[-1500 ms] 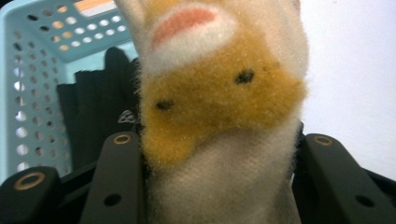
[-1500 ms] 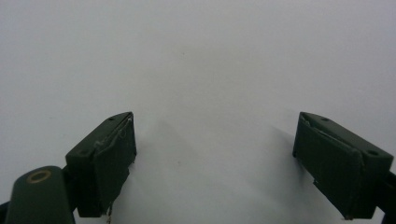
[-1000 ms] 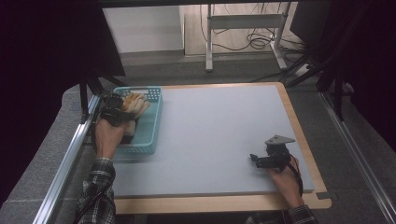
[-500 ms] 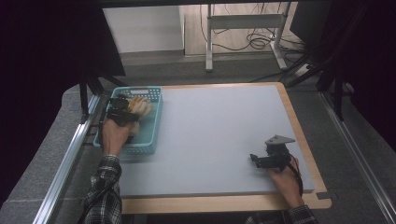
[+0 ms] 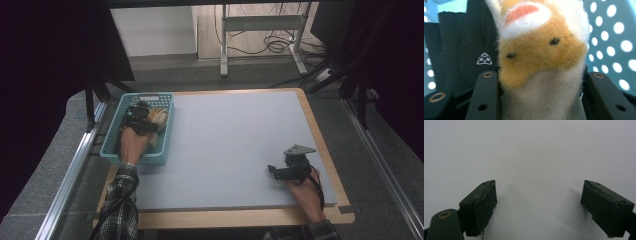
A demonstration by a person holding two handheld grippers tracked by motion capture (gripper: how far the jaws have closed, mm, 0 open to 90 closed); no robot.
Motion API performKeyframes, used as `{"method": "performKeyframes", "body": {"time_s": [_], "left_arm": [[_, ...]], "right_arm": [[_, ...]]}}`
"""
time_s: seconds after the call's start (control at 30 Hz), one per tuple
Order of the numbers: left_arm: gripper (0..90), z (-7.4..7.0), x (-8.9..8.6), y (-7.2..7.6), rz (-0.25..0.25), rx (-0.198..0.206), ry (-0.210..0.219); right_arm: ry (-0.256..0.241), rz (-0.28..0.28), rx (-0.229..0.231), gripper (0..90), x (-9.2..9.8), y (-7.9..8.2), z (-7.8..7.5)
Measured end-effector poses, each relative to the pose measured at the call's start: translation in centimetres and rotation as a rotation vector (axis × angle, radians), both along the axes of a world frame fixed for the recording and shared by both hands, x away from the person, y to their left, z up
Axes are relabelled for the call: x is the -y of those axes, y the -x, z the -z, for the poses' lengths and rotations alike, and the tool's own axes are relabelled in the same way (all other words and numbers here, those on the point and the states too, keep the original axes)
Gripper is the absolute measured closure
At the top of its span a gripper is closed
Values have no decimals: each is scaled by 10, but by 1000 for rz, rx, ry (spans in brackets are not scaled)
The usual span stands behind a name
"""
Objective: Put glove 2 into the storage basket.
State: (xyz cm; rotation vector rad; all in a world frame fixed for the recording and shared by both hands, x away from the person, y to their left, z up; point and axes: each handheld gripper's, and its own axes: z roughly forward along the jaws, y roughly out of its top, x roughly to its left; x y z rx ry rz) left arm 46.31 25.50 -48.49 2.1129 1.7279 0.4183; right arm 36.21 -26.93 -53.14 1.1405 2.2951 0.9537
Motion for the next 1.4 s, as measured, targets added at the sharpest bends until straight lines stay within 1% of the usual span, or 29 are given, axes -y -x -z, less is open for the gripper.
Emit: {"method": "performKeyframes", "body": {"time_s": [0.2, 0.3, 0.4, 0.53, 0.57, 0.63, 0.67, 0.77, 0.83, 0.87, 0.93, 1.0, 1.03, 1.07, 1.1, 1.13, 1.17, 1.2, 1.27, 1.3, 1.33, 1.37, 1.4], "left_arm": [[494, 5, 6, -6, 12, -32, 5], [488, 7, 10, -8, 25, -52, 8], [478, 9, 13, -11, 27, -79, 17], [453, 14, 13, -13, 28, -105, 29], [441, 15, 13, -14, 30, -119, 36], [408, 18, 13, -14, 45, -137, 34], [394, 18, 13, -14, 39, -141, 40], [326, 20, 8, -14, 30, -145, 58], [257, 19, 5, -13, 28, -147, 87], [203, 17, 4, -12, 34, -142, 99], [147, 12, 5, -10, 50, -137, 96], [122, 4, 5, -7, 65, -121, 80], [116, -1, 4, -5, 69, -107, 86], [113, -6, 2, -4, 73, -92, 100], [109, -11, -1, -2, 66, -69, 117], [113, -16, -4, 0, 64, -47, 122], [132, -21, -7, 3, 54, -20, 118], [177, -25, -10, 5, 42, 9, 107], [337, -29, -16, 10, 24, 50, 94], [424, -29, -19, 11, 12, 61, 76], [526, -28, -21, 13, 0, 64, 47], [594, -26, -23, 14, -7, 63, 30], [655, -22, -24, 13, -12, 49, 13]], "right_arm": [[0, 0, 0, 130, 0, 0, 0], [0, 0, 0, 131, 0, 0, 0], [0, 0, 0, 130, 0, 0, 0], [-1, 0, 0, 130, 0, 0, 0], [-1, 0, 0, 130, 0, 0, 0], [-1, 0, -1, 130, 0, 0, 0], [-1, 0, -1, 130, 0, 0, 0], [-1, 0, 0, 131, 0, 0, 0], [-1, 0, -1, 130, 0, 0, 0], [-1, 0, -1, 130, 0, 0, 0], [-1, 0, -1, 130, 0, 0, 0], [-1, 0, -1, 130, 0, 0, 0], [-1, 0, -1, 130, 0, 0, 0], [0, 0, 0, 130, 0, 0, 0], [0, 0, -1, 131, 0, 0, 0], [0, 0, -1, 130, 0, 0, 0], [0, 0, -1, 130, 0, 0, 0], [0, 0, -1, 130, 0, 0, 0], [0, 0, -1, 130, 0, 0, 0], [0, 0, 0, 130, 0, 0, 0], [0, 0, -1, 130, 0, 0, 0], [0, 0, -1, 130, 0, 0, 0], [0, 0, 0, 130, 0, 0, 0]]}}
